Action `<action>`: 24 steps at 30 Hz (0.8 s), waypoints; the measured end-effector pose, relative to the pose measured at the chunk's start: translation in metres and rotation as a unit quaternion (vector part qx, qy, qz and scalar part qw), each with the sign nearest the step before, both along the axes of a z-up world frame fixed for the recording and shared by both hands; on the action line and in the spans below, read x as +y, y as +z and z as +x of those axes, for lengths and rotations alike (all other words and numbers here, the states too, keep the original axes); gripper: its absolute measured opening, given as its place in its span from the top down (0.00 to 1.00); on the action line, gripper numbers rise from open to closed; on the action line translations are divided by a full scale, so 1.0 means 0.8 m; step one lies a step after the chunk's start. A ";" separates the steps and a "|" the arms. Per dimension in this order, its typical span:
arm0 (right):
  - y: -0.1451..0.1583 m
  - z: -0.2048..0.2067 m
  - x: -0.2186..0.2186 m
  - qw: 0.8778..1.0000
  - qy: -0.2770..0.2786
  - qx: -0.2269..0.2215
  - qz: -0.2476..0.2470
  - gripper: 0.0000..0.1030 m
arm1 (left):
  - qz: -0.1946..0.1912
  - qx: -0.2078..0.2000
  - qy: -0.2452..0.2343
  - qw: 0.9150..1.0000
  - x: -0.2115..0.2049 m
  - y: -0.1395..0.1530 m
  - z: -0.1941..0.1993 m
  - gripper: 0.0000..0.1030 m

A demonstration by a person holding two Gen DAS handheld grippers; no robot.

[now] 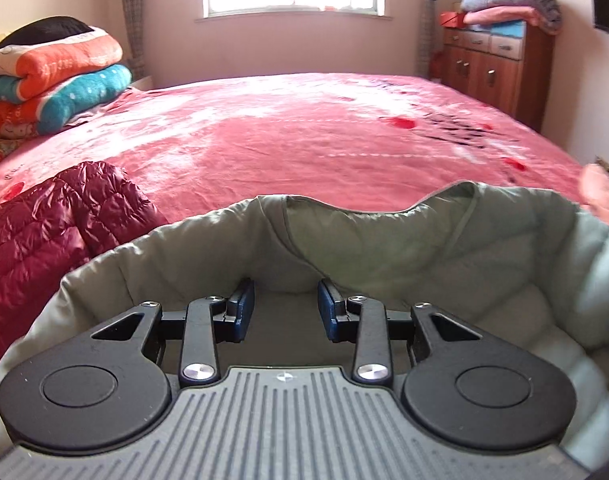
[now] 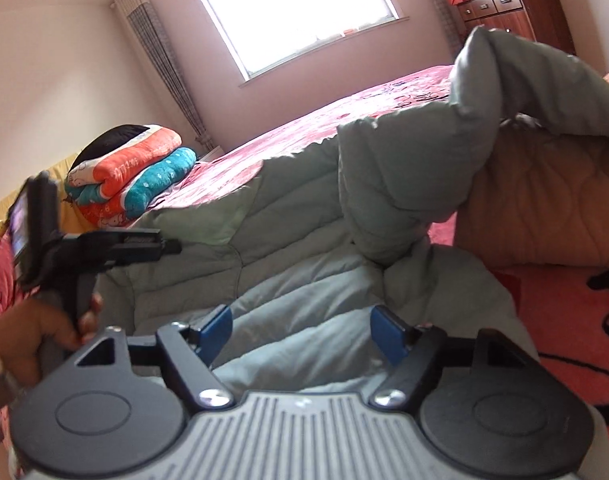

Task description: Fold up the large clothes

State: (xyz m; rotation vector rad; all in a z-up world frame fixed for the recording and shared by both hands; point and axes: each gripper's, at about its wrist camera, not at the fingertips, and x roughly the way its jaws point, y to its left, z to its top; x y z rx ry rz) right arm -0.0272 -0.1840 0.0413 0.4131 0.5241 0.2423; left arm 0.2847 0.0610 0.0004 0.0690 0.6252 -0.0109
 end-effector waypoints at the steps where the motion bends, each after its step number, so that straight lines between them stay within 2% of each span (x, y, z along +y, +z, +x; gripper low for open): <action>1: -0.001 0.001 0.001 1.000 0.000 0.002 -0.001 0.26 | 0.004 0.003 0.006 1.000 -0.001 -0.005 0.010 0.60; 5: -0.007 0.006 0.001 1.000 0.001 0.017 0.001 0.26 | 0.026 0.023 0.024 0.999 -0.001 -0.035 0.043 0.59; 8: -0.009 0.007 -0.002 1.000 -0.001 0.026 0.003 0.26 | 0.026 0.033 0.035 0.999 -0.003 -0.055 0.052 0.56; 14: -0.005 0.006 0.002 0.999 -0.001 0.031 0.005 0.25 | 0.035 0.020 0.036 0.999 -0.003 -0.077 0.053 0.54; 18: 0.001 0.002 0.000 1.000 -0.005 0.026 0.009 0.25 | 0.030 0.011 0.037 0.999 0.009 -0.058 0.048 0.50; 24: 0.021 -0.003 -0.006 1.000 -0.019 -0.016 0.006 0.24 | 0.008 -0.029 0.018 0.999 0.005 0.003 -0.004 0.46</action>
